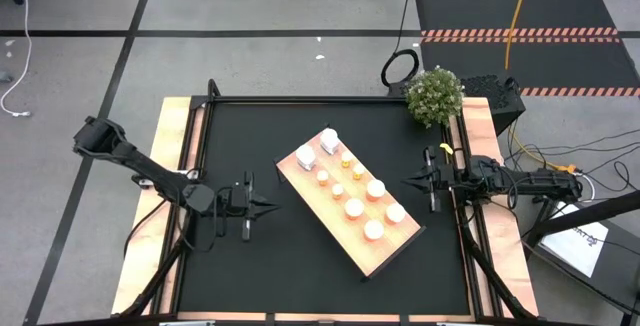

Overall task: Pick and place medicine bottles onto shelf by color
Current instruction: Return to Home Position

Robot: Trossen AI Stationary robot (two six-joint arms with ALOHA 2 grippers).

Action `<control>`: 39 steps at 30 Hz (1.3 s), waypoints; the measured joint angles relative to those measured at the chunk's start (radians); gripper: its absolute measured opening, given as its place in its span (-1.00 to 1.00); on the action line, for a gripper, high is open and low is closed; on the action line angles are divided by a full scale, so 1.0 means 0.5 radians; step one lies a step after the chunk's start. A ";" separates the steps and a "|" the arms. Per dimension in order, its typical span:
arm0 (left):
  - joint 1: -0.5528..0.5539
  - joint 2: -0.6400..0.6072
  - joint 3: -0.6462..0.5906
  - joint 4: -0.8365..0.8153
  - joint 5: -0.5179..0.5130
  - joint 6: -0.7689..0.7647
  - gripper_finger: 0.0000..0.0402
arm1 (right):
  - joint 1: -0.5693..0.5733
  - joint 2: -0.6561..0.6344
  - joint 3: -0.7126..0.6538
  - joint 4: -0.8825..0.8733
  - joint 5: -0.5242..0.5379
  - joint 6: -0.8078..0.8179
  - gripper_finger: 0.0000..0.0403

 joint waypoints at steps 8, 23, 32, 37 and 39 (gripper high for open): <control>-0.019 -0.403 -0.129 -0.162 0.012 0.147 -0.90 | 0.000 0.000 0.000 0.008 0.000 0.001 -1.00; 0.404 -1.004 -0.484 -0.090 0.524 0.234 -0.97 | 0.000 0.000 0.000 0.011 0.000 0.002 -1.00; 0.758 -1.001 -0.484 -0.219 0.800 0.228 -0.96 | 0.000 0.000 0.000 0.011 0.000 0.002 -1.00; 0.874 -1.003 -0.484 -0.297 0.822 0.265 -0.98 | 0.000 0.000 0.000 0.012 0.000 0.002 -1.00; 0.908 -1.003 -0.484 -0.293 0.877 0.277 -0.98 | 0.000 0.000 0.000 0.012 0.000 0.002 -1.00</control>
